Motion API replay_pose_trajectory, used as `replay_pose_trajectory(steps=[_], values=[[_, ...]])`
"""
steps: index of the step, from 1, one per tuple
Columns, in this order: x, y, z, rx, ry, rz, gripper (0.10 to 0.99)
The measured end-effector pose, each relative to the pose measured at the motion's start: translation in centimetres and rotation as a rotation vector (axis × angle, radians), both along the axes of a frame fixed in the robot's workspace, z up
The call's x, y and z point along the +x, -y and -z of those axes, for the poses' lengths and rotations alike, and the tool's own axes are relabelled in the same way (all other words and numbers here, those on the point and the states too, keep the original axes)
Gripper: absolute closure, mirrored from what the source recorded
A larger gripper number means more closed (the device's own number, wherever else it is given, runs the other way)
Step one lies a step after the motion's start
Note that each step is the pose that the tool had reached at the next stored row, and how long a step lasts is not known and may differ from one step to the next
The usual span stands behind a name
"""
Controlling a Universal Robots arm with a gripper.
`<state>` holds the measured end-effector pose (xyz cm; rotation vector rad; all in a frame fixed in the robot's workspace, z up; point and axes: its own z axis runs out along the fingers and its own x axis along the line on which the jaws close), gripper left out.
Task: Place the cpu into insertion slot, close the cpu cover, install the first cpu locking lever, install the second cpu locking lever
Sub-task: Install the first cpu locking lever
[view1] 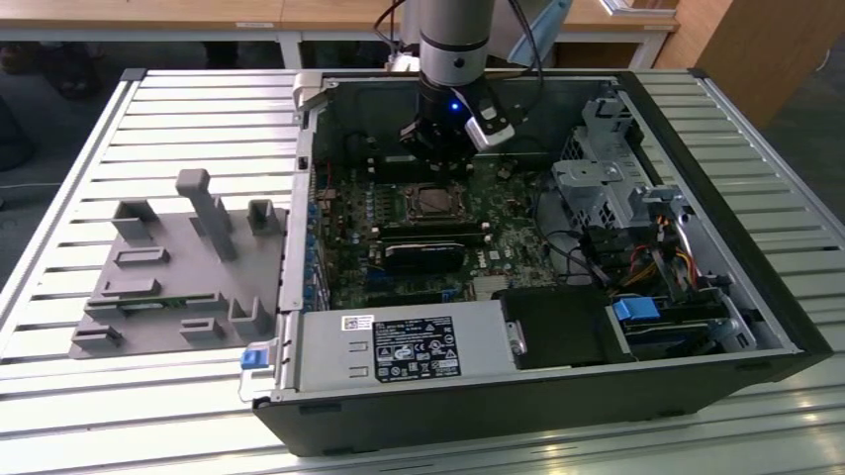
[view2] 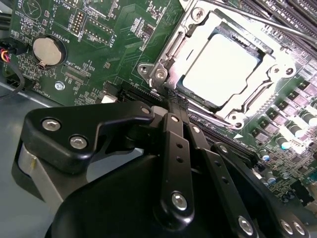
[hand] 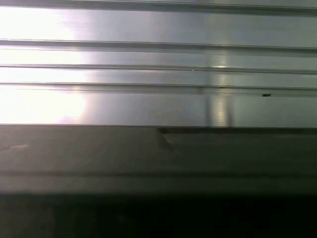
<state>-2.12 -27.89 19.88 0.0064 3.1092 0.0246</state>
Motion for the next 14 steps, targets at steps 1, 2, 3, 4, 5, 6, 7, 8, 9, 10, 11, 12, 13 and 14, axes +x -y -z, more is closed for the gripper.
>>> replay_pose_trajectory(steps=[1, 2, 3, 4, 5, 6, 7, 8, 9, 10, 11, 12, 13, 14], values=[[0.0, 0.0, 0.0, 0.0, 0.0001, 0.0, 0.98], [0.0, -0.01, 0.01, 0.0, 0.0001, 0.0, 0.98], [0.0, -0.01, -0.01, 0.0, 0.0003, 0.0, 0.98], [0.01, -0.02, -0.04, 0.001, 0.0005, 0.0, 0.98], [0.01, -0.02, -0.08, 0.001, 0.0007, 0.0, 0.98], [0.01, -0.02, -0.1, 0.001, 0.0007, 0.0, 0.98], [0.01, -0.02, -0.12, 0.001, 0.0005, 0.0, 0.98], [0.0, -0.01, -0.13, 0.0, 0.0003, 0.0, 0.98], [0.01, -0.01, -0.12, -0.001, 0.0004, 0.0, 0.98], [0.0, -0.01, -0.12, -0.003, 0.0002, 0.0, 0.98], [0.0, -0.01, -0.12, -0.004, 0.0003, 0.0, 0.98], [0.01, -0.01, -0.1, -0.005, 0.0002, 0.0, 0.98], [0.01, -0.01, -0.08, -0.008, 0.0001, 0.0, 0.98], [0.01, -0.01, -0.04, -0.011, 0.0001, 0.0, 0.98]])
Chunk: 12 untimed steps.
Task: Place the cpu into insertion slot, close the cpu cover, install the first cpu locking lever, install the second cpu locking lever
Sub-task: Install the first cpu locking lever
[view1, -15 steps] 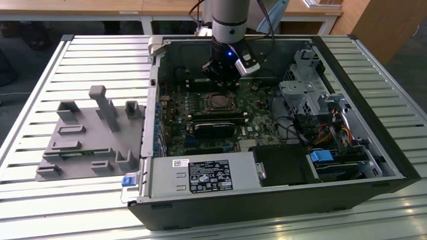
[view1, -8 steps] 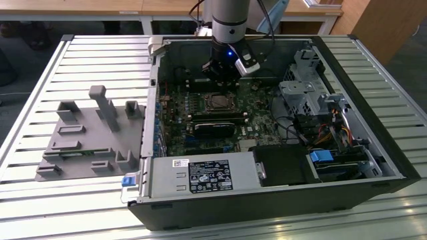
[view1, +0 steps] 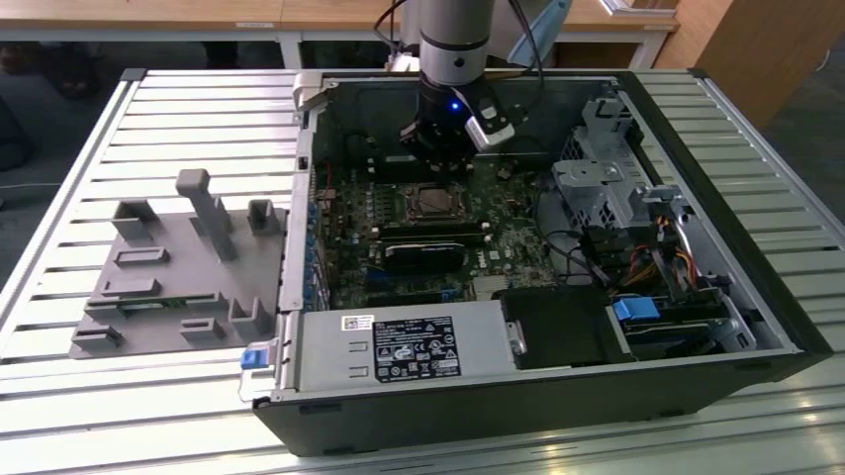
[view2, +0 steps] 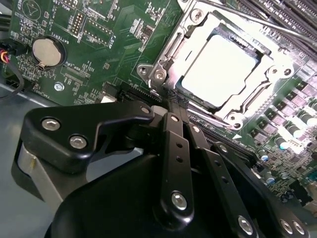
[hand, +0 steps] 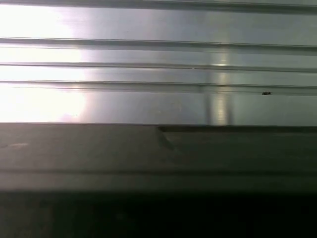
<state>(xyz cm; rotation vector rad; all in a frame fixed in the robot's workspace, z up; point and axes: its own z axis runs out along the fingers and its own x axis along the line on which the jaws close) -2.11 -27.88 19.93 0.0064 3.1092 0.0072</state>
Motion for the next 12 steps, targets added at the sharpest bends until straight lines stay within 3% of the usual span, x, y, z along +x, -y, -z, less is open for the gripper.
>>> replay_pose_trajectory(steps=[7, 12], values=[[0.06, -0.04, 0.34, -0.015, -0.0004, 0.0, 0.98], [0.1, -0.08, 0.46, -0.016, -0.0003, 0.0, 0.98]])
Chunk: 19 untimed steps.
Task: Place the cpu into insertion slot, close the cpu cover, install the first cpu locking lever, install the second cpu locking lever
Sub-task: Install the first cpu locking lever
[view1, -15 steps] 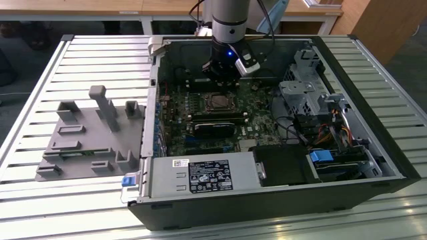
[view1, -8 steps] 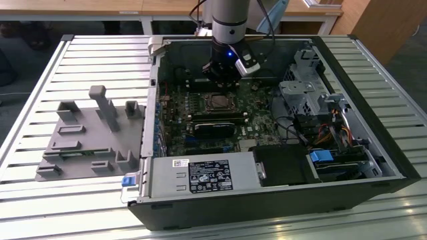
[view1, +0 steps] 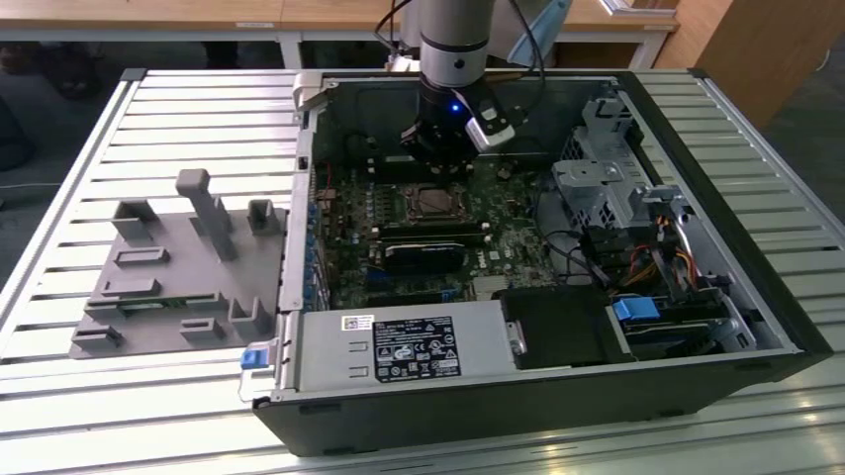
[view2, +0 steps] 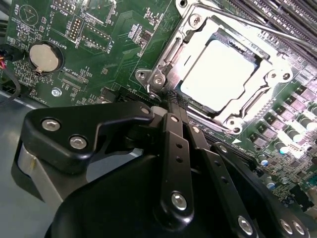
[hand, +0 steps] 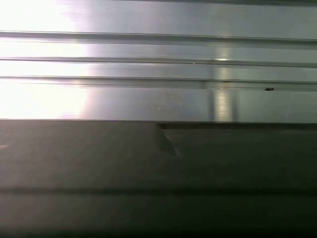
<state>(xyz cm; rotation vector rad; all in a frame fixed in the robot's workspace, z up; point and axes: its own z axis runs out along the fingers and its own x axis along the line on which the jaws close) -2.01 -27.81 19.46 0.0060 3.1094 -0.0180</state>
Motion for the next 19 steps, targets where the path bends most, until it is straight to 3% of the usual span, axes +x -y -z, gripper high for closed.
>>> replay_pose_trajectory(steps=[12, 19], values=[[0.04, -0.06, -0.3, 0.027, 0.0016, 0.0, 0.98], [0.01, -0.02, -1.36, 0.026, 0.0004, 0.0, 0.98]])
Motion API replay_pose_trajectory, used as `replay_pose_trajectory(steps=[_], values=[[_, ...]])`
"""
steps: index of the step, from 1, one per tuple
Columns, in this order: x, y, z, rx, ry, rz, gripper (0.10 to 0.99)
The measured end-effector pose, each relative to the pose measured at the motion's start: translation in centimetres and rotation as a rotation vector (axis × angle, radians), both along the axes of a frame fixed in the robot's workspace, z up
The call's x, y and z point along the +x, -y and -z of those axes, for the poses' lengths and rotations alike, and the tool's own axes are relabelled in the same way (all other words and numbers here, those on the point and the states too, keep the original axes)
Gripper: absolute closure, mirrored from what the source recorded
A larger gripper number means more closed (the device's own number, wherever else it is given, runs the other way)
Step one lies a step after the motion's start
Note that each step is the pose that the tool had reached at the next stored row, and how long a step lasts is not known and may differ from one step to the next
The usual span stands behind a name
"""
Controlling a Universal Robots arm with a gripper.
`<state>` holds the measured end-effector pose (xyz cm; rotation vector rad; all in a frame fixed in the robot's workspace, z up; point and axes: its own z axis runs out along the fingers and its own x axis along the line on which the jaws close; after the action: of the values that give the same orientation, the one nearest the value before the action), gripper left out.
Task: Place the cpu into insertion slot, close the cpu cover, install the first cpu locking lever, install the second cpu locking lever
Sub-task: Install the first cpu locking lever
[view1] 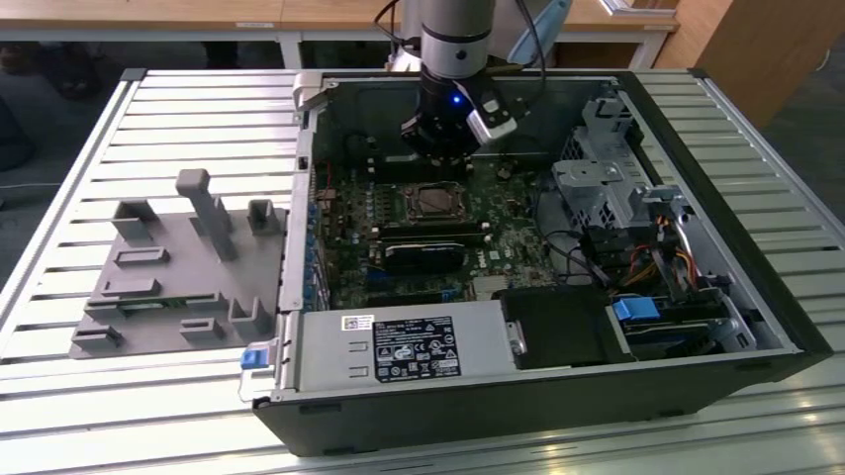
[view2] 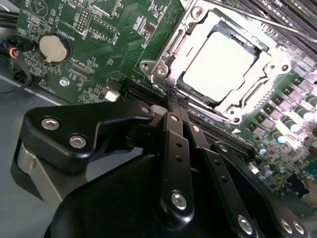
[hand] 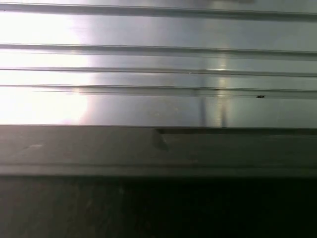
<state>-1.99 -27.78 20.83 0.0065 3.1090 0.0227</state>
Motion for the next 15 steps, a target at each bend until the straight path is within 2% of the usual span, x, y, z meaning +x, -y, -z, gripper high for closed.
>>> replay_pose_trajectory(steps=[15], values=[[0.0, 0.38, 0.0, 0.0, 0.0001, 0.0, 0.98]])
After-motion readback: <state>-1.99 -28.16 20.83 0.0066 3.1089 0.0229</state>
